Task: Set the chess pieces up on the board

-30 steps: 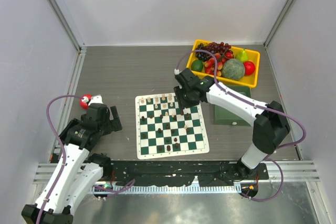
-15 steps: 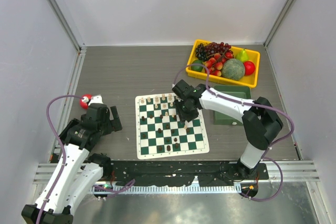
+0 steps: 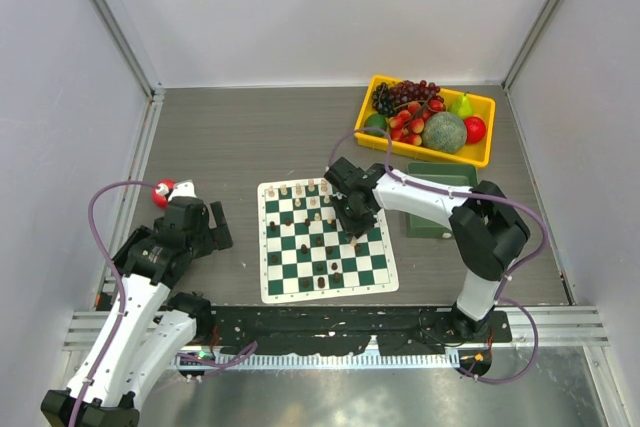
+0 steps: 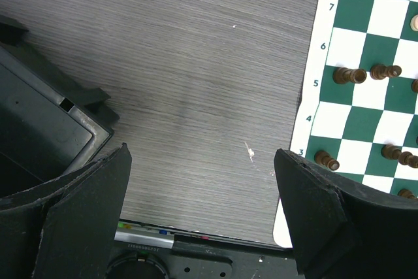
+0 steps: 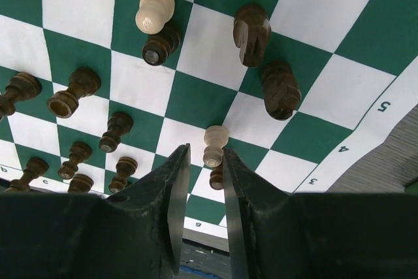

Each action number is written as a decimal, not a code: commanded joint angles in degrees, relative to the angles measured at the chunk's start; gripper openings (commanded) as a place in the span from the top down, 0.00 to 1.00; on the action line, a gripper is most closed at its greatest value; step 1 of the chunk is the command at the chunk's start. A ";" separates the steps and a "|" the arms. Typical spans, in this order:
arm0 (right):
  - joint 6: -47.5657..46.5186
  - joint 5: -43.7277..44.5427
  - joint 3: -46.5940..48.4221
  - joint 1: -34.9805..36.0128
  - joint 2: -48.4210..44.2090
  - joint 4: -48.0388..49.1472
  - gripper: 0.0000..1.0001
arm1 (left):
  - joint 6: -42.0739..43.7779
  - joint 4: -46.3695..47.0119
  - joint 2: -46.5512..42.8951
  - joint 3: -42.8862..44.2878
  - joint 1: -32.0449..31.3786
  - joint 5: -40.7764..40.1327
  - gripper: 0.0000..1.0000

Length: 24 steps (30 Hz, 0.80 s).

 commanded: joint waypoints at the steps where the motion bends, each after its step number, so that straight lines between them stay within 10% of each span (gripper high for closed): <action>1: -0.90 0.79 0.13 0.49 0.68 0.44 0.69 | 0.95 2.19 -0.25 0.04 0.19 -0.09 0.01; 24: -1.60 4.14 7.95 0.49 -1.70 -1.23 0.81 | 0.96 2.19 -0.69 0.13 0.28 -0.27 0.01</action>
